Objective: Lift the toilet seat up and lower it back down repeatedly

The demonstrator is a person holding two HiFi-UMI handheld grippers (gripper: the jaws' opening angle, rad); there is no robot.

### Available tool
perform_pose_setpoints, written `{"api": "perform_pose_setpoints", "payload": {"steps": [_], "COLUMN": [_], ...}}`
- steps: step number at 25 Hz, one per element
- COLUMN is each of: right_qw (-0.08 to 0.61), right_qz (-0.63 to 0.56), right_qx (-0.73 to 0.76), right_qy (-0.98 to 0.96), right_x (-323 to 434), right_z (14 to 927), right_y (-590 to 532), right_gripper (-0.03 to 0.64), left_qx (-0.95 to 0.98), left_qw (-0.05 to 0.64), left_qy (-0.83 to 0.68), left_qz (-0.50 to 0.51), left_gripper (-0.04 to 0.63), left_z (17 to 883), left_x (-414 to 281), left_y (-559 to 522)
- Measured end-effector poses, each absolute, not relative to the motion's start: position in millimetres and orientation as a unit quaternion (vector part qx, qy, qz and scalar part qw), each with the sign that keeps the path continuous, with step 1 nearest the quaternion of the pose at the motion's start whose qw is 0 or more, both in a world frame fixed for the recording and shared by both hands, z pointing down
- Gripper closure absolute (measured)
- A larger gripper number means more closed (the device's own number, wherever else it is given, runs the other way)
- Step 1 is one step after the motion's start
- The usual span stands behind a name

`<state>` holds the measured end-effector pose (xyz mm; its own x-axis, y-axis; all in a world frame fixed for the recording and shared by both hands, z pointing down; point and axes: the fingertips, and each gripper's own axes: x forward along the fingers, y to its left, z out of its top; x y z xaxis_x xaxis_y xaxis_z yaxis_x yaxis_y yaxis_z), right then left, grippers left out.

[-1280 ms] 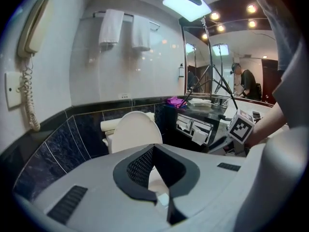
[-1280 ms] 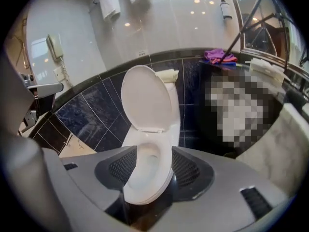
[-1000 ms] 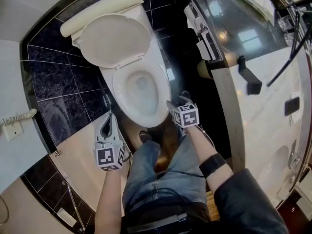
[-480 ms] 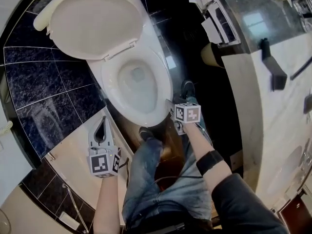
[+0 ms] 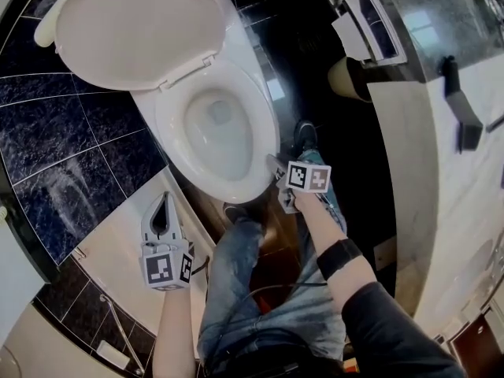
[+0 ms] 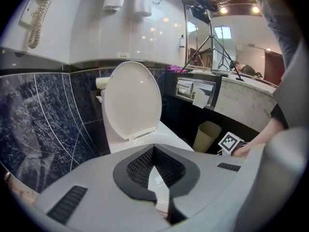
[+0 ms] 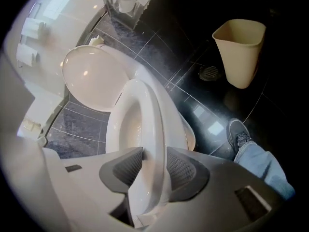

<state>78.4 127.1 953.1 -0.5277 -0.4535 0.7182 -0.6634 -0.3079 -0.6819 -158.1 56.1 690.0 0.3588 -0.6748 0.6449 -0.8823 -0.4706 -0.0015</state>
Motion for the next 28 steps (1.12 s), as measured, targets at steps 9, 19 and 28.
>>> {"api": "perform_pose_setpoints", "payload": {"steps": [9, 19, 28], "right_qw": [0.047, 0.05, 0.039], "right_qz": [0.676, 0.687, 0.711], "right_qx": [0.47, 0.449, 0.44], "right_qy": [-0.566, -0.569, -0.547], "right_x": [80.1, 81.7, 86.5], "right_z": [951.0, 925.1, 838.0], "right_y": [126.6, 124.7, 110.7], "right_gripper": [0.48, 0.488, 0.5], "left_qx": [0.805, 0.804, 0.795], "left_qw": [0.188, 0.202, 0.222], "left_qy": [-0.474, -0.47, -0.454], "left_qz": [0.304, 0.302, 0.336], "left_gripper": [0.597, 0.597, 0.597], "left_z": [709.7, 712.1, 695.9], "left_x": [-151.3, -143.0, -140.3], "left_y": [69.5, 77.6, 120.0]}}
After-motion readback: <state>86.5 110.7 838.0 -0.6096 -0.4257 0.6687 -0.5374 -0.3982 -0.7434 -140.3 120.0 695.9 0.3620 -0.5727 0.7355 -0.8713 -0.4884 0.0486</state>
